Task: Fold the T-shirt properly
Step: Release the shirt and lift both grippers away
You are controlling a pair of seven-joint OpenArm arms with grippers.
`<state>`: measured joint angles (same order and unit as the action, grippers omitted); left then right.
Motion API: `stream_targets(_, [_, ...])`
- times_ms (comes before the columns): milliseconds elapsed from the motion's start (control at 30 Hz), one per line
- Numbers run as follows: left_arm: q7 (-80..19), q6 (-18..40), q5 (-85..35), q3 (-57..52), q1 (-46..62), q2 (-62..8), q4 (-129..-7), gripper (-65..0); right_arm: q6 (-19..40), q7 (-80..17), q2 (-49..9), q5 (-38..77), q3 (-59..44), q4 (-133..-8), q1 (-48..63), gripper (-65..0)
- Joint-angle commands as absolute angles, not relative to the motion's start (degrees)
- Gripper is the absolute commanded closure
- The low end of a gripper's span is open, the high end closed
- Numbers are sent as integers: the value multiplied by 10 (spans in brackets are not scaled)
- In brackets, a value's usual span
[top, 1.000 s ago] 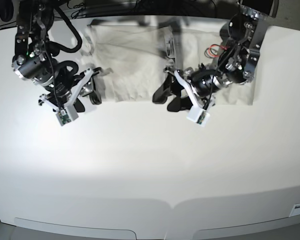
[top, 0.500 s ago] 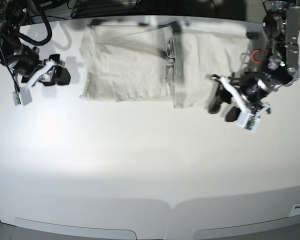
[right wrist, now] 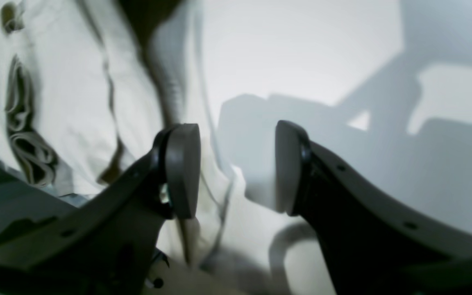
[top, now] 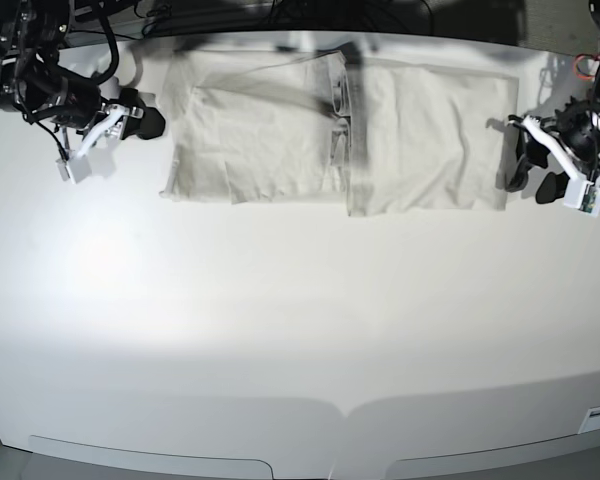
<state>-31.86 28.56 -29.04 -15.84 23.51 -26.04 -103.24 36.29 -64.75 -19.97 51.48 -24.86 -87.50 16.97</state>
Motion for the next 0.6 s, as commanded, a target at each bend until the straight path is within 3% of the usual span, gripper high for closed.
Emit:
stream_targets(0, [-300,286,-294,-170,240,-270,-1042,-305,363,-647,-206,514,-239,-874,168,-303])
stream_targets(367, [-287,286,-294,-188,278,-270,-1011,-305,359,-607,-205,512,-103,-860,168,-302])
stream_targets(433, [-287,286,-294,-188,278,-270,-1005,-305,350,-599,-205,507,-88,-860,168,-258])
stream_targets(567, [-289,286,-294,-188,278,-270,-1004,-305,345,-570,-205,465,-88,-860,169,-68])
